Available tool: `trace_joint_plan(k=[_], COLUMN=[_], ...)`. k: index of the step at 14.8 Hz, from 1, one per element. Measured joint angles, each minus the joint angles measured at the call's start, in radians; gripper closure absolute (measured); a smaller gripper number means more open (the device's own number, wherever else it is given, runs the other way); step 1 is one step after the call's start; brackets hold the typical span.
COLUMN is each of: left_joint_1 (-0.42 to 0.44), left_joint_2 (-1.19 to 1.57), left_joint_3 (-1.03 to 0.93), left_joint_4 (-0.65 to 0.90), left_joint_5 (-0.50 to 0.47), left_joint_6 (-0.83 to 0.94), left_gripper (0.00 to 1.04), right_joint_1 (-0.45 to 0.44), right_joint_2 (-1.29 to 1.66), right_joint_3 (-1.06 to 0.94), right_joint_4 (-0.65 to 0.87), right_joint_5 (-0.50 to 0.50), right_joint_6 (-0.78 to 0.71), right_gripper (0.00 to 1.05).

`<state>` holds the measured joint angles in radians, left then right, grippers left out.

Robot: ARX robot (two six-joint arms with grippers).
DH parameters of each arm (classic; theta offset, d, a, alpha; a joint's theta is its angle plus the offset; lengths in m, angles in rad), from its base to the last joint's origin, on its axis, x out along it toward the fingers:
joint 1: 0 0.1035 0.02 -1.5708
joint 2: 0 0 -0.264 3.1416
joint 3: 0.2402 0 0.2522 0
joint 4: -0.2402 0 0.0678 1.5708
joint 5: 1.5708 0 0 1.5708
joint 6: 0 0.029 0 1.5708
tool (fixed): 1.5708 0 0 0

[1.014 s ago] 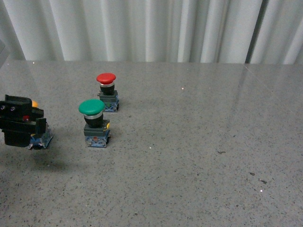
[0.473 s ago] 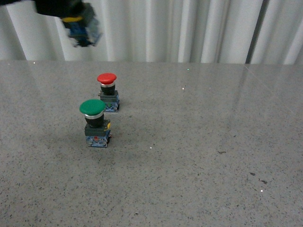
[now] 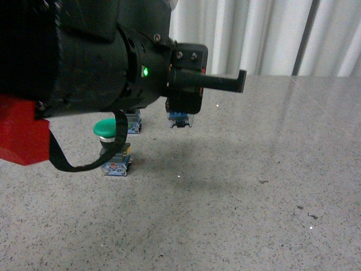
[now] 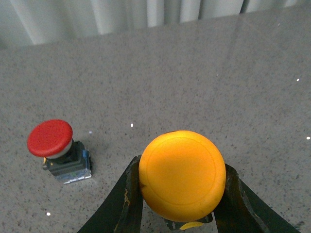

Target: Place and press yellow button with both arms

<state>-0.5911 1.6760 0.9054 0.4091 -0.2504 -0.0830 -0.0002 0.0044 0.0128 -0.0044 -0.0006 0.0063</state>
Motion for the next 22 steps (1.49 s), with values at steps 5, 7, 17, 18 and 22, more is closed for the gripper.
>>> trace_joint_plan(k=[5, 7, 17, 18, 22], left_joint_1=[-0.04, -0.051, -0.047, -0.037, 0.09], left_joint_2=[0.114, 0.138, 0.116, 0.073, -0.277], left_joint_3=[0.029, 0.034, 0.019, 0.003, -0.158], left_joint_4=[0.034, 0.038, 0.062, 0.074, 0.12], left_joint_5=[-0.008, -0.017, -0.039, -0.039, -0.079], left_joint_6=[-0.054, -0.076, -0.099, -0.091, 0.064], left_gripper=[0.73, 0.73, 0.05, 0.08, 0.07], right_joint_1=[0.0, 0.0, 0.0, 0.0, 0.0], right_joint_2=[0.0, 0.0, 0.0, 0.0, 0.0], right_joint_3=[0.0, 0.0, 0.0, 0.0, 0.0], right_joint_4=[0.0, 0.0, 0.0, 0.0, 0.0], right_joint_5=[0.0, 0.0, 0.0, 0.0, 0.0], right_joint_6=[0.0, 0.0, 0.0, 0.0, 0.0], right_gripper=[0.06, 0.06, 0.06, 0.06, 0.06])
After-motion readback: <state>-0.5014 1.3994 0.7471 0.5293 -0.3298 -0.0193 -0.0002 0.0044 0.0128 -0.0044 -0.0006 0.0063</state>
